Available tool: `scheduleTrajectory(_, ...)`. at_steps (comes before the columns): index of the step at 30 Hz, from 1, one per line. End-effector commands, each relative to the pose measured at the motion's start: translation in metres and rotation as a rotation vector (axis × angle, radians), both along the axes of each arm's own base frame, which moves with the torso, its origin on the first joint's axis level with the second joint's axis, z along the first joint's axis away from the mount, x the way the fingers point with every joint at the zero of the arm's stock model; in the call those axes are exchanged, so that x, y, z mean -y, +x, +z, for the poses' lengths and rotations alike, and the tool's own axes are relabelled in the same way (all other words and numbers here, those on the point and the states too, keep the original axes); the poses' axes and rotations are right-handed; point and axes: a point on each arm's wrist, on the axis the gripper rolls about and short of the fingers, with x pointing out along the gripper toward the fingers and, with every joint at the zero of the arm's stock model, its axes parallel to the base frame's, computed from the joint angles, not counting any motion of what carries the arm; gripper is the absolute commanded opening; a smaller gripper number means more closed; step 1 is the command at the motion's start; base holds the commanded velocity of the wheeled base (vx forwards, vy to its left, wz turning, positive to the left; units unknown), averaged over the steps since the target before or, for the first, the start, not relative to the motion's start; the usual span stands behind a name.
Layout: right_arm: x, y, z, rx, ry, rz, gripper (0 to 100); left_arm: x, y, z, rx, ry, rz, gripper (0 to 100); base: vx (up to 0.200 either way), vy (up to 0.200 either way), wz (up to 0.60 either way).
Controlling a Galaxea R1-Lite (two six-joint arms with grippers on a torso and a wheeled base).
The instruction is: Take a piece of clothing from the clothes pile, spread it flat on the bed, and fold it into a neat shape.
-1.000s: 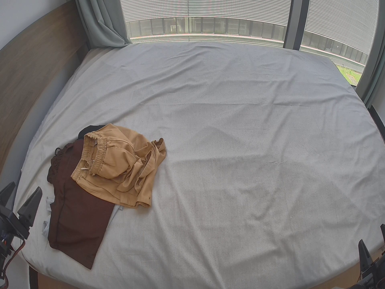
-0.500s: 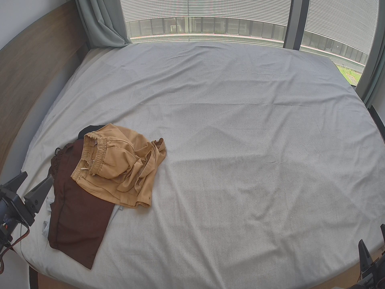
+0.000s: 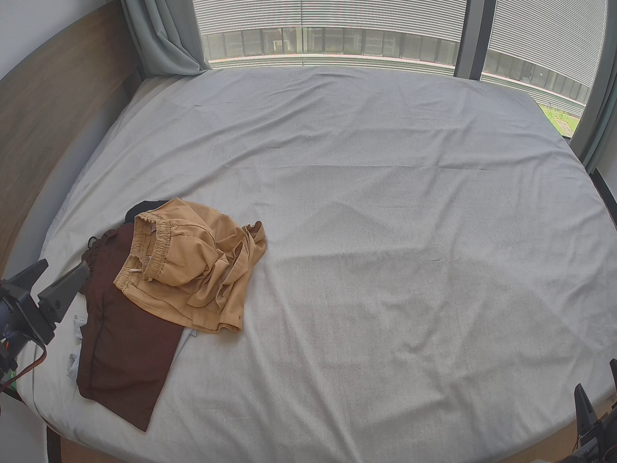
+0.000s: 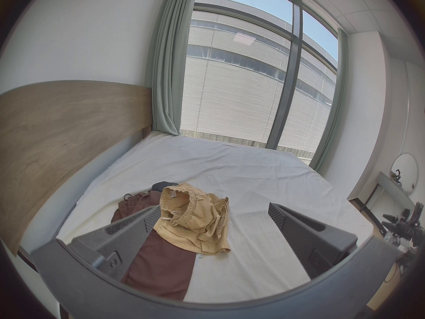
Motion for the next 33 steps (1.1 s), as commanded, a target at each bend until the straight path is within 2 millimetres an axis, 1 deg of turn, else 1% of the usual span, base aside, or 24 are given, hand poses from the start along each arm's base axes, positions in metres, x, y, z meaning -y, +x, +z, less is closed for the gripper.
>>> scheduleTrajectory(1,0.0,0.0,-0.005,0.0,-0.001,0.001,100,0.001,0.01,0.002,-0.019,-0.025,-0.016,100,0.0,0.0,0.0)
scheduleTrajectory(14,0.0,0.0,-0.005,0.0,-0.001,0.001,100,0.004,0.034,-0.003,-0.063,-0.058,-0.09,100,0.0,0.0,0.0)
scheduleTrajectory(15,0.0,0.0,-0.005,0.0,-0.001,0.001,100,0.002,0.04,-0.004,-0.072,-0.057,-0.086,100,0.0,0.0,0.0)
scheduleTrajectory(18,0.0,0.0,-0.005,0.0,-0.003,0.001,100,0.002,0.047,-0.005,-0.075,-0.057,-0.081,100,0.0,0.0,0.0)
scheduleTrajectory(25,0.0,0.0,-0.005,0.002,0.0,0.001,100,0.002,0.068,-0.014,-0.098,-0.057,-0.074,100,0.0,0.0,0.0)
scheduleTrajectory(27,0.0,0.0,-0.005,0.002,0.0,0.001,100,0.002,0.071,-0.016,-0.101,-0.058,-0.076,100,0.0,0.0,0.0)
scheduleTrajectory(33,0.0,0.0,-0.005,0.002,-0.003,0.001,100,0.001,0.088,-0.022,-0.118,-0.07,-0.088,100,0.0,0.0,0.0)
